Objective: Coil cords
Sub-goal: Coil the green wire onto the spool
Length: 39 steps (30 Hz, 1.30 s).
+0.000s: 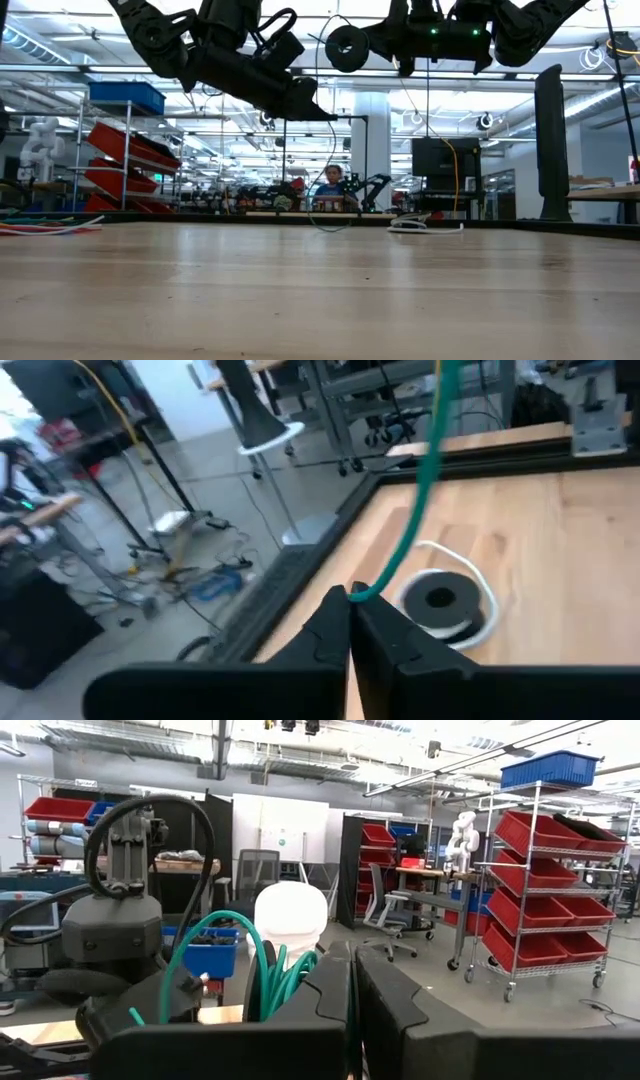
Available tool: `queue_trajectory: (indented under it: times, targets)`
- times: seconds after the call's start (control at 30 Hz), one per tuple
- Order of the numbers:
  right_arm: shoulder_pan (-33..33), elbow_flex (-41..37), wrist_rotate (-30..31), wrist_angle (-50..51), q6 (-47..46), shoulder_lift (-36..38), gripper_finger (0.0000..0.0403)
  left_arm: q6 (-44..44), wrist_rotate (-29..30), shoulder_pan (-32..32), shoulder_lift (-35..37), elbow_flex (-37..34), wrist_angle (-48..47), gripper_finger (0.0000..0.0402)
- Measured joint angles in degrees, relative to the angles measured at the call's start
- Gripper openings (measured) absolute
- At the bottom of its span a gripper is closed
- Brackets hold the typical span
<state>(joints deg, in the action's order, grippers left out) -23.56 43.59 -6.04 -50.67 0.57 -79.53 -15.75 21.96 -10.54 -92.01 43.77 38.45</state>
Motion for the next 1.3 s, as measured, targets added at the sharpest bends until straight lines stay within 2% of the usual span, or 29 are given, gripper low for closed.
queue_trajectory:
  times: [0.17, 0.3, 0.63, 0.77, 0.9, 0.97, 1.1, 1.3]
  targets:
    - [0.53, 0.0, -0.13, 0.52, 0.29, 0.0, 0.0, -2.97, 2.64, -1.4, -0.04, -0.02, 3.66, 0.0004]
    - [0.92, 0.0, -0.33, 0.51, 0.51, 0.0, 0.0, -0.77, 2.37, -5.43, -0.04, -0.02, 3.0, 0.0003]
    - [1.2, 0.0, -4.7, -1.47, -0.41, 0.0, 0.0, 9.21, -9.91, -14.81, -0.42, -0.04, 1.86, 0.0001]
    - [1.47, 0.02, -4.85, -4.27, -2.23, -0.66, 0.0, 10.77, -12.89, -15.2, -1.16, 0.66, 1.78, 0.0001]
    - [2.34, 0.02, -4.75, -10.13, -4.23, -4.06, 0.0, 10.82, -13.21, -14.2, -3.34, 2.99, 1.54, 0.0]
    - [2.64, 0.02, -4.0, -13.03, -5.37, -6.28, 0.0, 10.82, -13.41, -13.62, -4.65, 4.24, 1.52, 0.0]
    - [3.13, 0.02, 1.8, -17.88, -5.8, -9.64, 0.0, 10.83, -13.79, -12.65, -6.65, 5.79, 1.03, 0.0]
    - [3.38, 0.68, 7.04, -24.35, -4.36, -12.12, 0.0, 11.0, -13.69, -11.65, -7.43, 6.03, 1.24, 0.0]
